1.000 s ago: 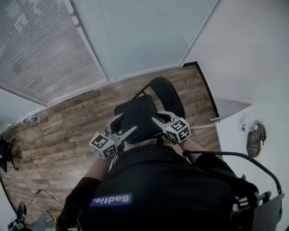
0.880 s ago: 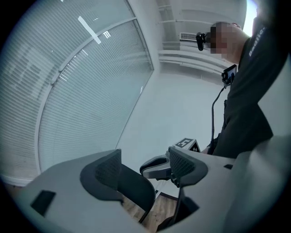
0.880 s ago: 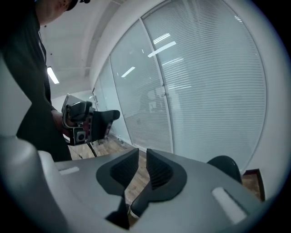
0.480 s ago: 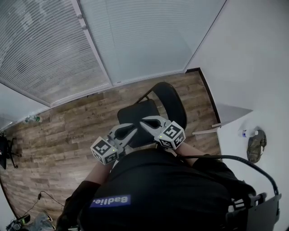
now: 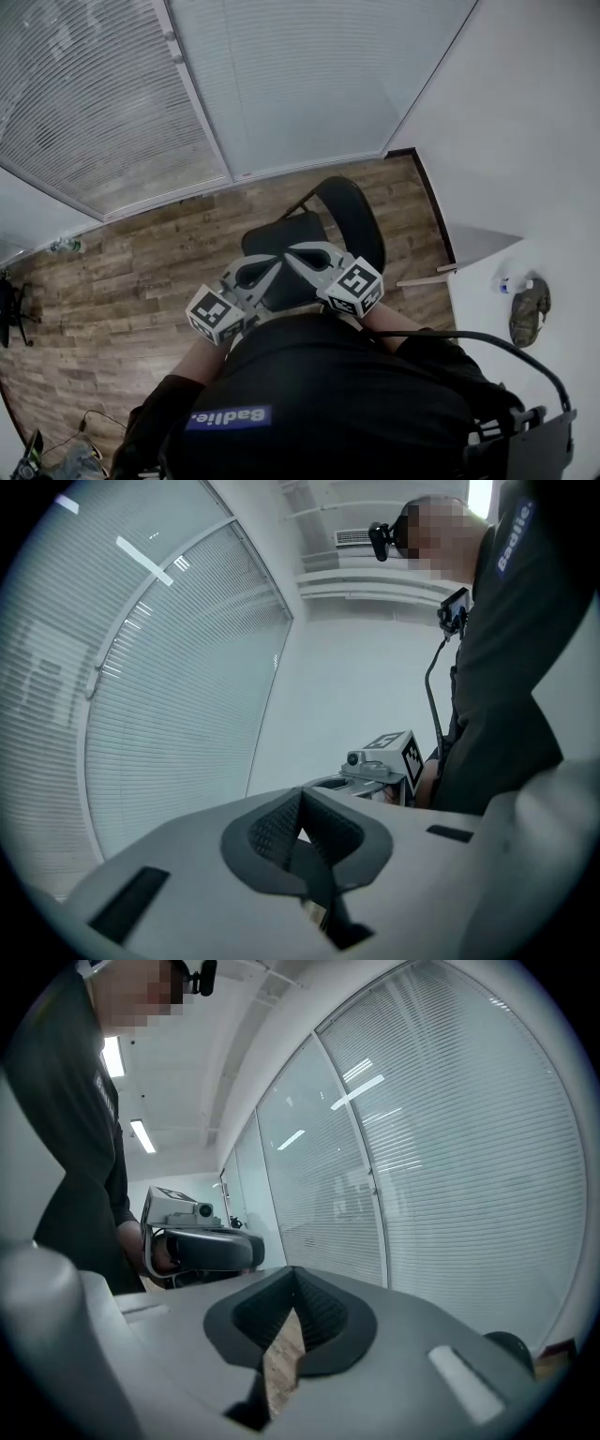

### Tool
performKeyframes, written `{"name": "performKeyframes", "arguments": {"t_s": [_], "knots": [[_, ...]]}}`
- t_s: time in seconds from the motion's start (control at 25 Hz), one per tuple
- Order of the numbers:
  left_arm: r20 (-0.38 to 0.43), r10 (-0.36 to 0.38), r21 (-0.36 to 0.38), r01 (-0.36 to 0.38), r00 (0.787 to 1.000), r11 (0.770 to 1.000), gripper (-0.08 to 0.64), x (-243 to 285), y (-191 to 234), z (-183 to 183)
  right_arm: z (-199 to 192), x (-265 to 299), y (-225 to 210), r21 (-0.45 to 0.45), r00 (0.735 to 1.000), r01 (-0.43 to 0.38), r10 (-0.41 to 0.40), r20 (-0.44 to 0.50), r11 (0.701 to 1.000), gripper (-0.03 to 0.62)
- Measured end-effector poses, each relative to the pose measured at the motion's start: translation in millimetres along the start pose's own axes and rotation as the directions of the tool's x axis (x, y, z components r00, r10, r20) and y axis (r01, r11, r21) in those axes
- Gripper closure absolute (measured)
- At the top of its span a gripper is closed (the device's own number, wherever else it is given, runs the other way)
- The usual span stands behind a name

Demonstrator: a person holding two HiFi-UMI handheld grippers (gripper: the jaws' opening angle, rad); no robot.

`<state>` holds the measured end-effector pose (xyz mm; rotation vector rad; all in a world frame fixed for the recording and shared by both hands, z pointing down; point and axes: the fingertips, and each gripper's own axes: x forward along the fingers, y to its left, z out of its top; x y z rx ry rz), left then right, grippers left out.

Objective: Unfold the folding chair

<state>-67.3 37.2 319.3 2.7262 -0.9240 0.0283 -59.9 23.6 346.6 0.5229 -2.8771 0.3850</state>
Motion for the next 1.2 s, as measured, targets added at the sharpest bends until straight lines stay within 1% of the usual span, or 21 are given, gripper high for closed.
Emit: {"name": "performKeyframes", "arguments": {"t_s": [0.12,0.2,0.36,0.68,0.84,1.08,1.2], "knots": [[-0.015,0.026,-0.006,-0.027,1.0,1.0,0.555,-2.5,-0.3,-9.7,-1.7,-3.1,2.1,0.002,1.0,0.006,-0.006,0.011,1.0,0.591],[-0.031,0.037,0.004,-0.037,0.999,0.999,0.555,-4.0,-1.7,-14.7,-1.5,-5.0,4.6,0.003,1.0,0.005,-0.005,0.016,1.0,0.591],[-0.031,0.053,0.016,-0.052,0.998,0.999,0.555,-5.5,-4.9,-13.2,-0.4,-8.5,11.0,-0.004,1.0,-0.004,0.004,0.012,1.0,0.591],[-0.036,0.061,0.026,-0.06,0.997,0.998,0.555,-3.8,-3.4,-13.4,-2.8,-10.2,9.3,-0.006,1.0,-0.008,0.008,0.011,1.0,0.591],[-0.042,0.055,0.024,-0.054,0.998,0.998,0.555,-3.7,-5.2,-14.6,-7.4,-13.5,10.6,-0.001,1.0,-0.004,0.004,-0.01,1.0,0.591],[-0.038,0.058,0.027,-0.057,0.998,0.998,0.555,-0.2,-7.5,-12.9,-9.1,-17.9,8.3,0.01,1.0,0.004,-0.004,-0.012,1.0,0.591],[-0.044,0.051,0.029,-0.05,0.998,0.998,0.555,3.4,-9.4,-15.1,-12.0,-18.7,6.3,0.001,1.0,0.002,-0.002,-0.011,1.0,0.591]]}}
